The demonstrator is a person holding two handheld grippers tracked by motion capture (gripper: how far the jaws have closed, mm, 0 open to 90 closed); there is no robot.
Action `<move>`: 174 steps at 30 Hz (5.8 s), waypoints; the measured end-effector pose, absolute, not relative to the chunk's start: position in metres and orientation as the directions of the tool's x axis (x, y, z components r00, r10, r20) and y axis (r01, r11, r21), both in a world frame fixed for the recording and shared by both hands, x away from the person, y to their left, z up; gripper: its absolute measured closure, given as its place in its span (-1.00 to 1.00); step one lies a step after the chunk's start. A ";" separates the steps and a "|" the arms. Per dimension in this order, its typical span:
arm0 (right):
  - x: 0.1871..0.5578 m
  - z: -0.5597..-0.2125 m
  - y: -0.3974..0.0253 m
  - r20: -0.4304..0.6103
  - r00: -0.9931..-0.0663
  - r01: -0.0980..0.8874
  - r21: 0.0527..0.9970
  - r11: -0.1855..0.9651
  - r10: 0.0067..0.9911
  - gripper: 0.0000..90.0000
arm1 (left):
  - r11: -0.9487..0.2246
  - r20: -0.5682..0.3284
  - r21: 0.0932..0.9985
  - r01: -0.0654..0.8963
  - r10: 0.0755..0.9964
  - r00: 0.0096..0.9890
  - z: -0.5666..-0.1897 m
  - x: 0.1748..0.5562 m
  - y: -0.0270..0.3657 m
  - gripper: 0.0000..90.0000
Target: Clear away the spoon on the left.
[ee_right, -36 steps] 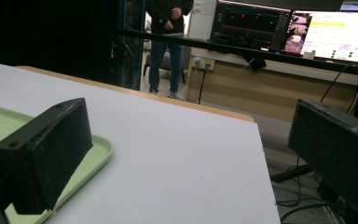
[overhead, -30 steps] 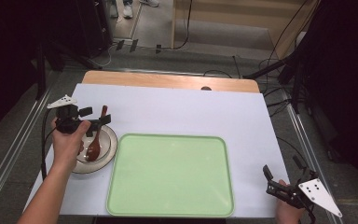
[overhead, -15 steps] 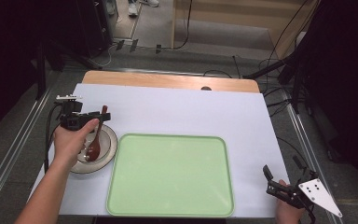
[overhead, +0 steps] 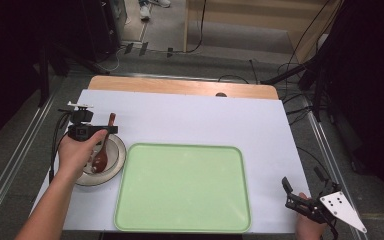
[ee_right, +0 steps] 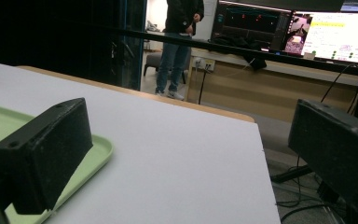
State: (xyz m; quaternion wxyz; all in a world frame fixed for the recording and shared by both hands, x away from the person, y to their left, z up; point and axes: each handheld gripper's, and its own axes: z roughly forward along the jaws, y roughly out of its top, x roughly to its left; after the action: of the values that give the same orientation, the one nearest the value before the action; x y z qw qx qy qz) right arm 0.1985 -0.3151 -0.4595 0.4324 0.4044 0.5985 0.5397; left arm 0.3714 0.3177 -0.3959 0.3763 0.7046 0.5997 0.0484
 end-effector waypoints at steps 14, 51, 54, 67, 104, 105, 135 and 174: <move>0.198 -0.460 -0.315 -0.080 -0.300 0.016 0.996 0.089 0.951 -1.00 | -0.058 -0.330 0.650 0.758 0.876 0.350 -0.387 0.363 0.319 0.89; 0.198 -0.460 -0.315 -0.082 -0.301 0.014 0.996 0.091 0.950 -1.00 | 0.081 -0.387 0.827 0.556 0.800 0.459 -0.329 0.321 0.325 0.89; 0.198 -0.460 -0.315 -0.082 -0.300 0.015 0.996 0.091 0.950 -1.00 | 0.080 -0.385 0.837 0.542 0.789 0.479 -0.323 0.316 0.322 0.89; 0.198 -0.459 -0.315 -0.085 -0.298 0.016 0.995 0.094 0.951 -1.00 | 0.082 -0.406 0.850 0.521 0.732 0.547 -0.314 0.301 0.305 0.90; 0.198 -0.460 -0.315 -0.083 -0.301 0.012 0.996 0.090 0.950 -1.00 | 0.085 -0.555 0.760 0.644 0.601 0.575 -0.391 0.275 0.256 0.89; 0.198 -0.460 -0.315 -0.083 -0.301 0.012 0.996 0.090 0.950 -1.00 | 0.085 -0.555 0.760 0.644 0.601 0.575 -0.391 0.275 0.256 0.89; 0.198 -0.459 -0.316 -0.083 -0.304 0.009 0.996 0.090 0.949 -1.00 | 0.085 -0.651 0.671 0.736 0.543 0.531 -0.438 0.269 0.256 0.89; 0.197 -0.460 -0.316 -0.075 -0.309 0.006 0.997 0.080 0.948 -1.00 | -0.094 -0.519 0.699 0.709 0.615 0.594 -0.449 0.268 0.237 -0.47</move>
State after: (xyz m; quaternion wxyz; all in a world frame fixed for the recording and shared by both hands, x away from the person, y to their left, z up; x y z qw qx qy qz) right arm 0.1974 -0.3164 -0.4595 0.4304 0.4004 0.5958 0.5472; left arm 0.2676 0.2368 -0.4487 0.5019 0.7382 0.4483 -0.0465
